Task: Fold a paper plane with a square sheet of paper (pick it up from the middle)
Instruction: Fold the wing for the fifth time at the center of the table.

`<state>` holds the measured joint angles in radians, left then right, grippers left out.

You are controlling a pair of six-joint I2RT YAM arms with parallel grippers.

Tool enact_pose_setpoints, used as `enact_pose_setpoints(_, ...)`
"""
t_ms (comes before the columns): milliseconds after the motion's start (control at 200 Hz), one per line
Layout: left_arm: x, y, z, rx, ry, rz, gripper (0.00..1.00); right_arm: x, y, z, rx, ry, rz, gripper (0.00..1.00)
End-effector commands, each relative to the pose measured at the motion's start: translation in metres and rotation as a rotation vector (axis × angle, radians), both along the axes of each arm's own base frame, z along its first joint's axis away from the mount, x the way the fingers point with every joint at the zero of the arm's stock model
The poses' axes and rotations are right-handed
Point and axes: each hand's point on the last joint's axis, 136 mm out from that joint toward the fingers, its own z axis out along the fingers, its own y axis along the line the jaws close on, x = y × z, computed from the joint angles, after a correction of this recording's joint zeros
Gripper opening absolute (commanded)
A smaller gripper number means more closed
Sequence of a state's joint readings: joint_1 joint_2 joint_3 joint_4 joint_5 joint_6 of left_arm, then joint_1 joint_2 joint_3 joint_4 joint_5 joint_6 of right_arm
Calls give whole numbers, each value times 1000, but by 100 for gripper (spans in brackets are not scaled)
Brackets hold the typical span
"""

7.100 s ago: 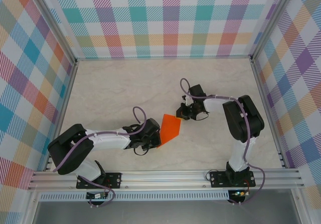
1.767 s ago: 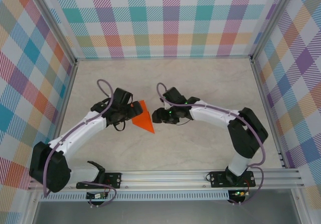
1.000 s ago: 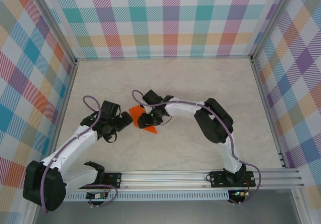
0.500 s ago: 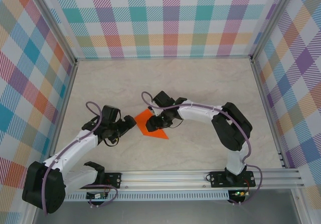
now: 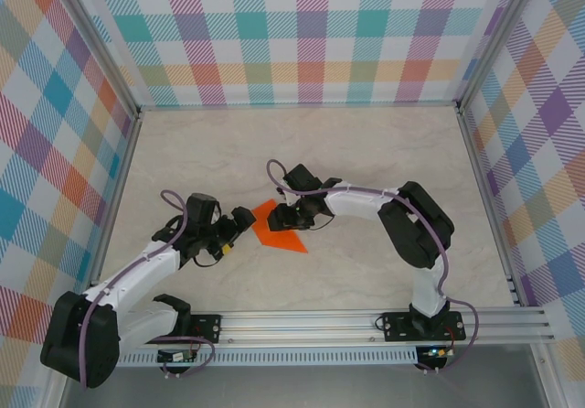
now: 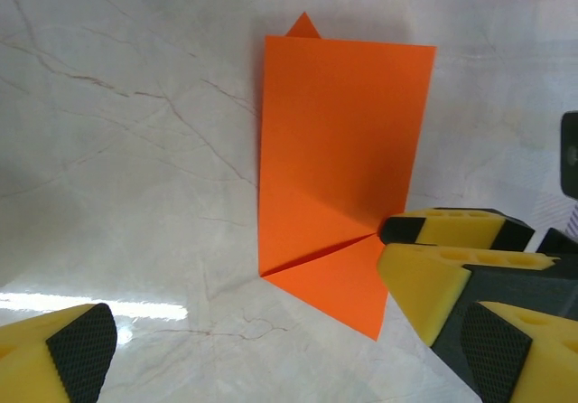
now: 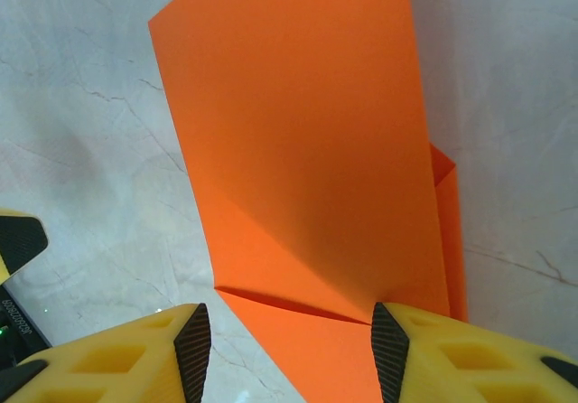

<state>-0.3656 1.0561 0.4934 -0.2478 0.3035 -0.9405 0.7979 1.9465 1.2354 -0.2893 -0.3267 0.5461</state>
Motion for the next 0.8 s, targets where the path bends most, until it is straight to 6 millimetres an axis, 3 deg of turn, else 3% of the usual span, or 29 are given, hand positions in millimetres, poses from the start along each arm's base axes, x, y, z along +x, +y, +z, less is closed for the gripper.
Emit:
enact_pose_setpoints(0,0,-13,-1,-51,6,-25,100,-5,-5,-16,-8,51,-8,52)
enact_pose_setpoints(200,3,-28,-9,-69,42,-33,97,-4,-13,-24,22,108,-30,51)
enact_pose_setpoints(635,15,-57,-24,-68,93,-62,58,0,-26,-28,169,250,-110,48)
enact_pose_setpoints(795,19,-62,-27,-64,103,-68,55,2,-29,-26,196,270,-120,48)
